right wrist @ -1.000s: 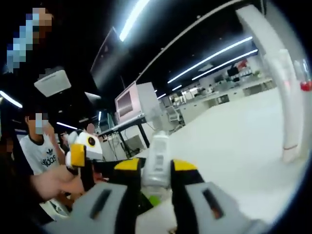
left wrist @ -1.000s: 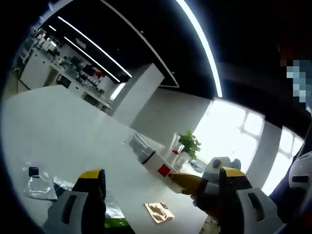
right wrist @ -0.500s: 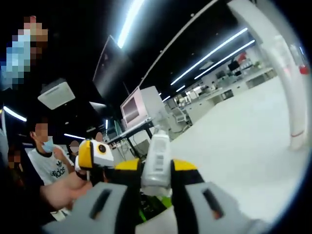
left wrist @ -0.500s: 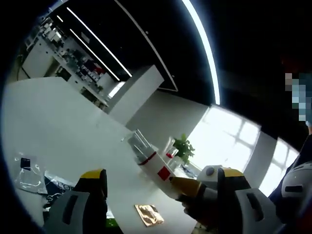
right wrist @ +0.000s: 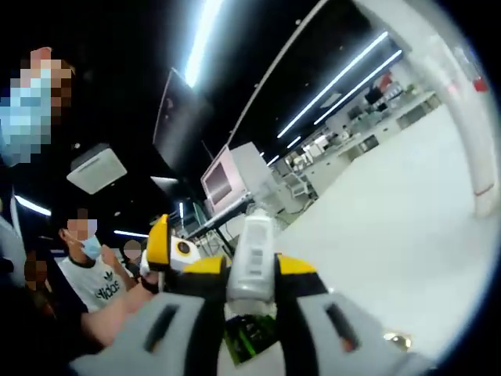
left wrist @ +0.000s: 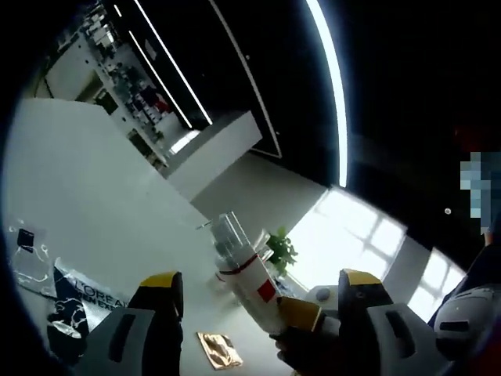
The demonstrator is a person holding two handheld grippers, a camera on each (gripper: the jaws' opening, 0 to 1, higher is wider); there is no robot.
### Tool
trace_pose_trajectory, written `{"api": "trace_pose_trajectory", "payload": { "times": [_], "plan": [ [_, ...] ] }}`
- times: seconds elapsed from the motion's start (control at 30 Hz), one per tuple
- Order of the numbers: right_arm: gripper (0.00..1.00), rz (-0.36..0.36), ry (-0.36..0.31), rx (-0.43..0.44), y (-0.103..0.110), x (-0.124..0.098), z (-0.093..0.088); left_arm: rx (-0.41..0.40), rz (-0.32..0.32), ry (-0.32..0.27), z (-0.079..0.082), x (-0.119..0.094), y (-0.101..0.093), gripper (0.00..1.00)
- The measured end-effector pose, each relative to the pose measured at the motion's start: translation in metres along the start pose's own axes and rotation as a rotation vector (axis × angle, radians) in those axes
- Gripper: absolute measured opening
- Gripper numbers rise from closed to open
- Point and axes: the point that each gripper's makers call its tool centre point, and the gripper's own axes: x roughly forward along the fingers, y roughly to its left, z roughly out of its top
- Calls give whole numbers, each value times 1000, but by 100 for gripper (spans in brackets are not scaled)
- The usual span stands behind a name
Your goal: Arrange the skincare products in the storage area until every visible bottle or jar stands upright without overlapping.
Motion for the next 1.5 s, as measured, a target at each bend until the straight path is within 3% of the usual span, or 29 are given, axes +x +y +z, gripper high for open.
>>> {"api": "trace_pose_trajectory", "payload": {
  "times": [0.73,0.93,1.17,1.5],
  "plan": [
    [21,85,-29,164,21,1,-11,-73,-64,-5,-4,4,-11,70],
    [21,125,-51,255,25,2,-10,-89,-85,2,-5,4,-13,61],
    [21,158,-60,315,29,2,-9,-121,-100,-11,-4,3,-15,58],
    [21,189,-80,412,32,1,-11,-143,-129,-10,-3,2,-18,44]
  ]
}}
